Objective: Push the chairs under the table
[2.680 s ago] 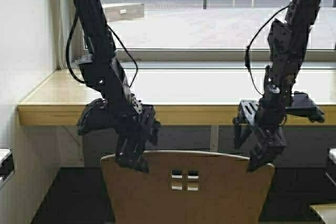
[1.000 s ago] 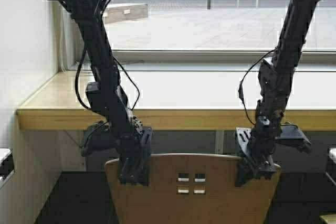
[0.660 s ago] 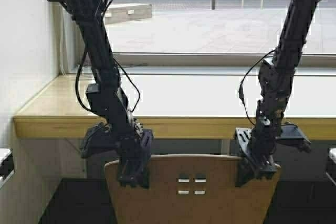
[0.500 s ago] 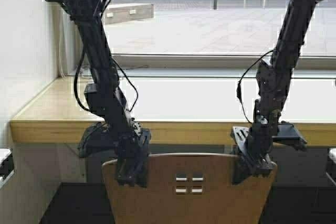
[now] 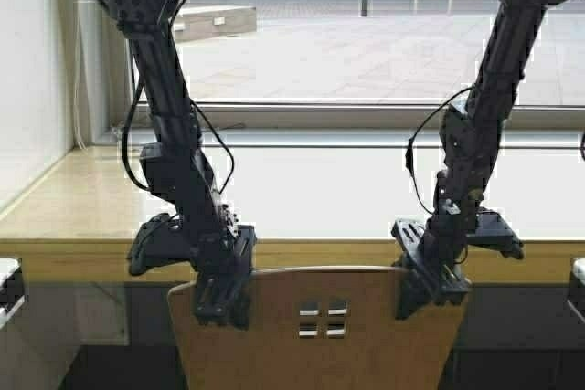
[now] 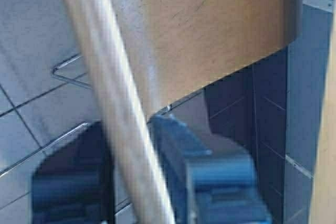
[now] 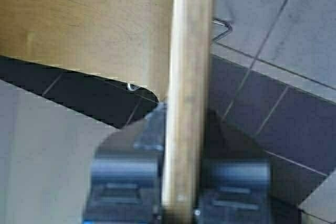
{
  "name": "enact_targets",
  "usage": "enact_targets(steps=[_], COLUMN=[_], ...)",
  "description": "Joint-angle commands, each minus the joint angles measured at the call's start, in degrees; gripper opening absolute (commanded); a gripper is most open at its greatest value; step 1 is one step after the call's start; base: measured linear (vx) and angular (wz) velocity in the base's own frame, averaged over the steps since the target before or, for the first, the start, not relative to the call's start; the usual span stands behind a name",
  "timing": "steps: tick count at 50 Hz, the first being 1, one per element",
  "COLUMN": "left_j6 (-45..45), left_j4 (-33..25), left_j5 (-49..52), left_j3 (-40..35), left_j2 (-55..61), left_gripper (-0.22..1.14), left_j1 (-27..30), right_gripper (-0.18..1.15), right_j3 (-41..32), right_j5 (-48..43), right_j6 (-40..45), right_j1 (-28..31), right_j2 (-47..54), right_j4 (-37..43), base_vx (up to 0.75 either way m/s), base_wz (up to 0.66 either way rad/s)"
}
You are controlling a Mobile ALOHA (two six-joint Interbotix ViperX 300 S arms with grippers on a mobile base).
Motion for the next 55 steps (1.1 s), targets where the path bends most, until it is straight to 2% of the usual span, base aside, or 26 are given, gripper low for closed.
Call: enact_targets(steps=[1, 27, 50, 55], left_j6=[0.4, 0.4, 0.4, 0.6], left_j4=[0.4, 0.3, 0.3, 0.5], left_j5=[-0.9, -0.8, -1.0, -1.0], left_j3=[-1.0, -1.5, -2.4, -2.4], left_j2=[-1.8, -0.4, 0.6, 0.7], left_gripper=[0.03, 0.03, 0.04, 0.08], left_j1=[0.5, 0.7, 1.5, 1.6], right_gripper=[0.04, 0.04, 0.05, 0.06], right_j3=[0.7, 2.7, 0.8, 0.9], right_j5=[-0.3, -1.7, -2.6, -2.7], right_j6=[-2.7, -2.7, -2.8, -2.8], right_j1=[1.4, 1.7, 1.9, 1.9], right_j2=[0.0, 1.2, 1.9, 1.8], right_j4=[-1.0, -2.6, -4.5, -4.7], base_vx=[0.25, 0.21, 0.11, 0.04], base_wz=[-0.02, 0.04, 0.0, 0.0])
